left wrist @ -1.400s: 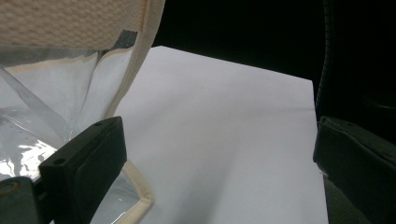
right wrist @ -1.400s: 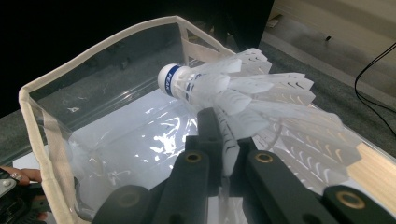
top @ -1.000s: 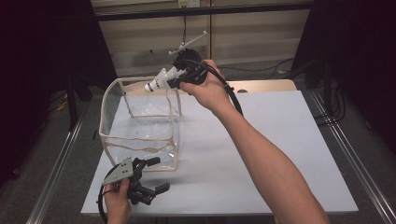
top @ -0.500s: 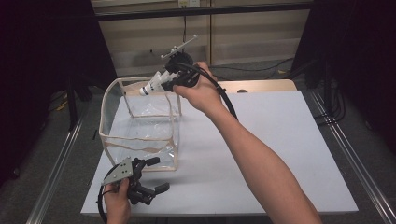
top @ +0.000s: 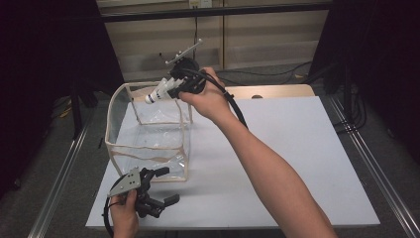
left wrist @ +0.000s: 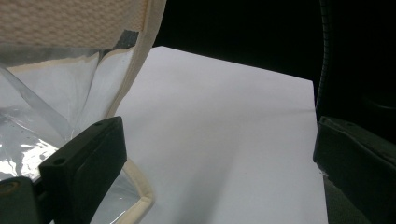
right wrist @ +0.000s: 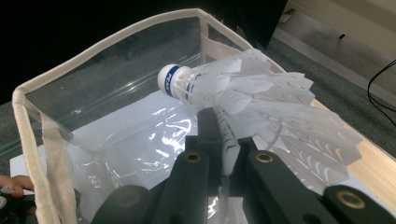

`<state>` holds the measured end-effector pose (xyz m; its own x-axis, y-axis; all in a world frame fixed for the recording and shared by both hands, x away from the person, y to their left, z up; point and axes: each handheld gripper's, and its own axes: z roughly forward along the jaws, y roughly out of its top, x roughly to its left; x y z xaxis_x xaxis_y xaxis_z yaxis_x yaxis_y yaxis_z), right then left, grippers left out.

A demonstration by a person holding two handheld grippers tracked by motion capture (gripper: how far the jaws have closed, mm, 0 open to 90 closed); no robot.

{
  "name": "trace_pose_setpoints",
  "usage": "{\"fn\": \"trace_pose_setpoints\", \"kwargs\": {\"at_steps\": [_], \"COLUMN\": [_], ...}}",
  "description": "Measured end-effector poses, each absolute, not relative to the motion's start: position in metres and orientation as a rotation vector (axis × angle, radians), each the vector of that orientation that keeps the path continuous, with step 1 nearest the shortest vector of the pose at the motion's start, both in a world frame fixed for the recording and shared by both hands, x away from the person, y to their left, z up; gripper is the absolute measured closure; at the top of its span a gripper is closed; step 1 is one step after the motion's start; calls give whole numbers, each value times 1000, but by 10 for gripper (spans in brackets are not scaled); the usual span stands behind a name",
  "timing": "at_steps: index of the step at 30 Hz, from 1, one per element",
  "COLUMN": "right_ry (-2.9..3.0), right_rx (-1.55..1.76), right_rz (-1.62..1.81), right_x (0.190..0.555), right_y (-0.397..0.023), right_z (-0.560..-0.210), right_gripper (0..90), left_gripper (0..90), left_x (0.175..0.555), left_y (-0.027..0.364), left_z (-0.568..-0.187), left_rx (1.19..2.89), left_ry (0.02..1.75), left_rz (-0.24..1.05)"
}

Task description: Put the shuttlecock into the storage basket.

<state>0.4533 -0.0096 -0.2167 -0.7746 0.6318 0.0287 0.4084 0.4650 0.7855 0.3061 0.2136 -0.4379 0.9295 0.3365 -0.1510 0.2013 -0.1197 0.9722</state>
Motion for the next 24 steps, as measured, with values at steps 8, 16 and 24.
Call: {"fn": "trace_pose_setpoints", "kwargs": {"at_steps": [8,16,24], "right_ry": [2465,2473,2474], "right_rx": [882,873,879], "right_rz": [1202,1201,1205], "right_x": [456,457,458], "right_y": [-3,2,8], "right_z": [-221,-223,-224], "right_gripper": [888,888,887], "left_gripper": [28,28,28], "left_x": [306,306,307], "left_y": [214,214,214], "left_z": [-438,-438,-439], "left_rx": [1707,1700,1708], "left_ry": [410,416,408], "left_rz": [122,122,120]}}
